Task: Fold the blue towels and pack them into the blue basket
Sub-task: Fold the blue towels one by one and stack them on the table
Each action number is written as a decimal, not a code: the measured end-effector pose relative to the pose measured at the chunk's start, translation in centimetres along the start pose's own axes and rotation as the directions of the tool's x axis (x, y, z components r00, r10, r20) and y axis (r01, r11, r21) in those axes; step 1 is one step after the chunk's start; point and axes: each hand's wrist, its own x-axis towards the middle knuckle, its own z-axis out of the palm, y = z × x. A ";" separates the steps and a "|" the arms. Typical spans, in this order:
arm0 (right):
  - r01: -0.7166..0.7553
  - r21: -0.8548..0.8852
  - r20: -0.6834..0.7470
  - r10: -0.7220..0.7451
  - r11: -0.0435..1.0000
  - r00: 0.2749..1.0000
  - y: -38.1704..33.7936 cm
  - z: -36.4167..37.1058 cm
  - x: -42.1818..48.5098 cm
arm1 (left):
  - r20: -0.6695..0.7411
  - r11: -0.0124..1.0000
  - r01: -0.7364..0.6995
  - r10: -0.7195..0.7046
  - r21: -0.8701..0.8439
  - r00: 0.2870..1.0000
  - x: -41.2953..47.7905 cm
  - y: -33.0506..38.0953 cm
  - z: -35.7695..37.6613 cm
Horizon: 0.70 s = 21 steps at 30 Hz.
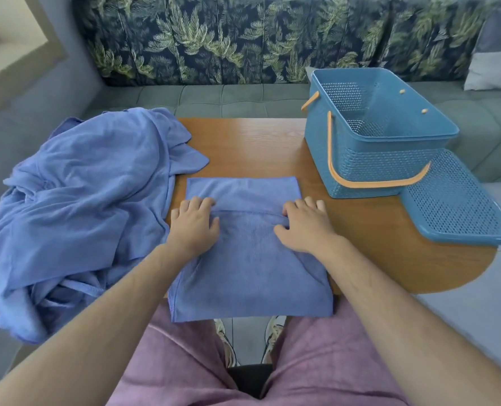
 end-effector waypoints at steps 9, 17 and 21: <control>0.078 0.539 0.056 -0.128 0.839 0.990 3.9 -2.4 1.5 | 0.146 0.997 -0.060 0.065 -0.040 0.987 2.2 -1.9 -2.0; 0.052 0.687 0.001 -0.073 0.725 0.997 5.1 -2.0 2.3 | 0.095 0.975 -0.158 0.174 -0.157 0.980 2.4 -2.9 -2.9; 0.064 0.667 -0.011 -0.075 0.743 0.997 5.1 -1.5 3.1 | 0.051 0.965 -0.107 0.122 -0.238 0.991 2.3 -3.3 -3.5</control>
